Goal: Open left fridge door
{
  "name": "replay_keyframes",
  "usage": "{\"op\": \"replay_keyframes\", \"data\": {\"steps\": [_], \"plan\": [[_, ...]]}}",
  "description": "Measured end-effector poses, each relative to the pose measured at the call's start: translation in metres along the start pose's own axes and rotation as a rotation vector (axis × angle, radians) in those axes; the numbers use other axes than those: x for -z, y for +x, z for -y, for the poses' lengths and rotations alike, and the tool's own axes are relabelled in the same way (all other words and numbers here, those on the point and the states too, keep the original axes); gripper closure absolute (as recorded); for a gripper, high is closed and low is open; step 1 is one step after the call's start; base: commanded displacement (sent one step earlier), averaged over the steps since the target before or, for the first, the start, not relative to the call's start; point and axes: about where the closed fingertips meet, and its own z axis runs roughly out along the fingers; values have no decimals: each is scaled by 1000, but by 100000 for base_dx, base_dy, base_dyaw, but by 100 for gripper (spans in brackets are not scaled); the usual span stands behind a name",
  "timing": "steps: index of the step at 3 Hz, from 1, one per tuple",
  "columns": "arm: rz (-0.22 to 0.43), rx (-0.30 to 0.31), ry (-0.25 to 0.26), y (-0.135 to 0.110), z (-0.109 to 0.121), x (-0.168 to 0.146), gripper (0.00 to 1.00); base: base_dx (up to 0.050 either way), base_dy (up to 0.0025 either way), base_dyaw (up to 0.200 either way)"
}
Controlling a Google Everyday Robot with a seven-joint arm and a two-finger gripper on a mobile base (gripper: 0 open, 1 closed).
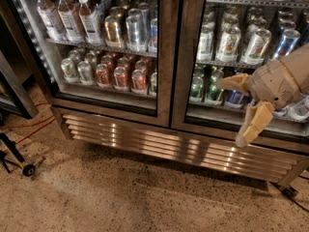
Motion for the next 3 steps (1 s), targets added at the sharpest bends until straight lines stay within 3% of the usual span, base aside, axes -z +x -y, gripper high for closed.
{"op": "replay_keyframes", "data": {"steps": [1,2,3], "plan": [[95,-47,88,1,-8,0,0,0,0,0],[101,-65,123,6,-2,0,0,0,0,0],[101,-65,123,6,-3,0,0,0,0,0]]}}
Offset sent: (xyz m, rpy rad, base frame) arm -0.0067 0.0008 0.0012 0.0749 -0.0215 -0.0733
